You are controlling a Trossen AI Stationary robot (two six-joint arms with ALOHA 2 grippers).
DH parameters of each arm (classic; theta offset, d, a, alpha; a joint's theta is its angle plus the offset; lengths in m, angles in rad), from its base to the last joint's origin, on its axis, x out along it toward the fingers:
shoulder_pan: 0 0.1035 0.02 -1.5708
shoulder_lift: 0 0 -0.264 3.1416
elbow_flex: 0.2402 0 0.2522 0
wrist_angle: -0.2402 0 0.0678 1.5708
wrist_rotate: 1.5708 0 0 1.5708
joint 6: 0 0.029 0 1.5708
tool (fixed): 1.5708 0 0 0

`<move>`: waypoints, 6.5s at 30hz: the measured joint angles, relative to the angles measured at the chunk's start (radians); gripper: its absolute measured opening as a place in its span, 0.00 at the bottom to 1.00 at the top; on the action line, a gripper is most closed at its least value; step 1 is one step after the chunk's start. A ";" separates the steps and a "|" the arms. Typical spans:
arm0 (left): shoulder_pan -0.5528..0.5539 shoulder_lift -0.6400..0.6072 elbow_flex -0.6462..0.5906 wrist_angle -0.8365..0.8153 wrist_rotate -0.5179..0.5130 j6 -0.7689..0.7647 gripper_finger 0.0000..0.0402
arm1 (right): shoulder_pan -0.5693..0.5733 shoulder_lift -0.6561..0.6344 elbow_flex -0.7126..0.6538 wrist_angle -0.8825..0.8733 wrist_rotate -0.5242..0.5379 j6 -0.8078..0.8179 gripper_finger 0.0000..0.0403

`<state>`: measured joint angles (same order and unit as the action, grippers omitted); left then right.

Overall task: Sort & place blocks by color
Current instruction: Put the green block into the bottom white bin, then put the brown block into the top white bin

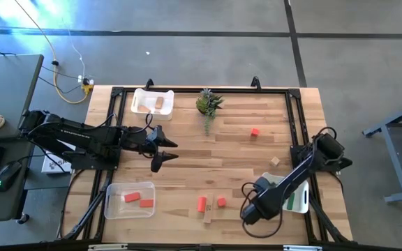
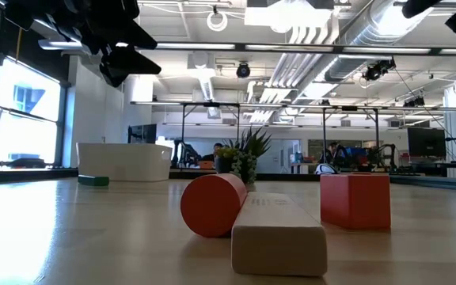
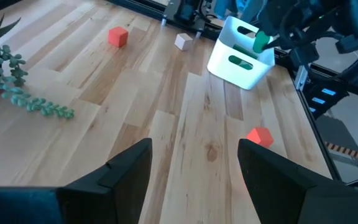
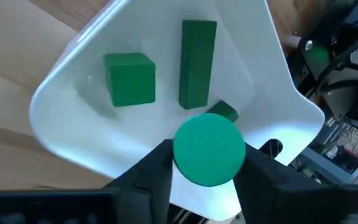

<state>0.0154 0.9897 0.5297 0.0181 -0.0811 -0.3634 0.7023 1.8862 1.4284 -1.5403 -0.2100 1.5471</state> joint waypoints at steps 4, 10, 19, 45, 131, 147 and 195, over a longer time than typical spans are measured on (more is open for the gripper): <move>0.000 0.000 0.000 0.000 -0.001 0.000 0.56 | -0.005 0.000 -0.005 0.004 -0.001 0.000 0.47; 0.000 0.000 0.000 0.000 -0.001 0.000 0.56 | -0.016 0.000 -0.005 0.002 0.013 -0.003 0.53; 0.000 0.000 0.000 0.000 -0.001 0.000 0.56 | -0.056 -0.111 -0.004 -0.031 0.200 0.084 0.52; 0.005 0.000 0.000 0.000 -0.042 0.018 0.56 | -0.340 -0.773 -0.456 0.126 0.481 0.161 0.52; 0.227 0.000 0.000 0.000 0.044 0.015 0.56 | -0.755 -0.240 -0.343 0.408 0.149 -0.737 0.25; 0.187 0.000 -0.001 0.092 0.082 0.273 0.56 | -0.755 -0.241 -0.069 0.781 0.098 -0.737 0.25; -0.030 0.000 0.000 0.408 -0.111 0.627 0.56 | -0.744 -0.240 -0.069 1.527 0.012 -0.471 0.25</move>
<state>-0.0145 0.9894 0.5293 0.4261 -0.1921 0.2636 -0.0420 1.6463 1.3598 -0.0137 -0.1979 1.0760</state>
